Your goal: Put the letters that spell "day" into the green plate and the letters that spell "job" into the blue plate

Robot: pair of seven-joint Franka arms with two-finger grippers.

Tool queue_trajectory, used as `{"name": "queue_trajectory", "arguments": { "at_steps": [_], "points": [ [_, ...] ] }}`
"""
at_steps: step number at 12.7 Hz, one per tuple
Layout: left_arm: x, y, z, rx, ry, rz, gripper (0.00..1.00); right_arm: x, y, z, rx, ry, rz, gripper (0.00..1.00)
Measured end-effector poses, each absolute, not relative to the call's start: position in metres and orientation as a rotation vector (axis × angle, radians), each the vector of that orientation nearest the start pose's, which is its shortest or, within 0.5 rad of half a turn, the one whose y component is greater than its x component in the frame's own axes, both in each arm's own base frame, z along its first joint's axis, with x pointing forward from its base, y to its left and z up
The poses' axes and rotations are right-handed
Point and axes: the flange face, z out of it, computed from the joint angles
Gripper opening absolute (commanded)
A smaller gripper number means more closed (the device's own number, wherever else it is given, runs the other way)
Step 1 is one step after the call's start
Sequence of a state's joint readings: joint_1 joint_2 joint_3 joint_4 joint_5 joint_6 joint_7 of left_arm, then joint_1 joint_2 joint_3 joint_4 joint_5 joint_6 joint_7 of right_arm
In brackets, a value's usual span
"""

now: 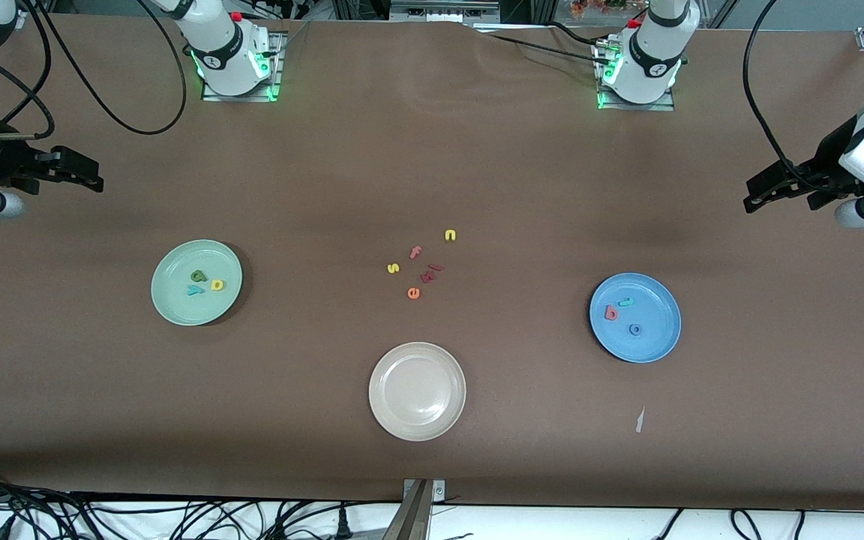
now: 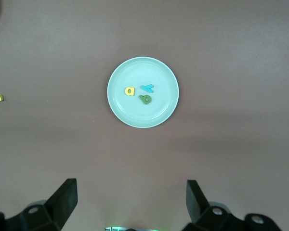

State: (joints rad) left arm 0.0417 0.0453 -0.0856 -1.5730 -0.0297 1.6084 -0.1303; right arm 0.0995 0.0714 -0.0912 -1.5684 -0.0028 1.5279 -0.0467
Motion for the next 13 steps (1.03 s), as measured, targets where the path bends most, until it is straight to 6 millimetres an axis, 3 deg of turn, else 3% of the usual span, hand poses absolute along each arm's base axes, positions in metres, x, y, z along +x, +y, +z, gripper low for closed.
{"name": "queue_trajectory", "arguments": {
  "at_steps": [13],
  "points": [
    [0.5705,-0.027,0.6014,-3.171,-0.139,0.02,1.0,0.5737,0.0109,0.5745,-3.144,-0.099,0.183,1.0]
  ]
}}
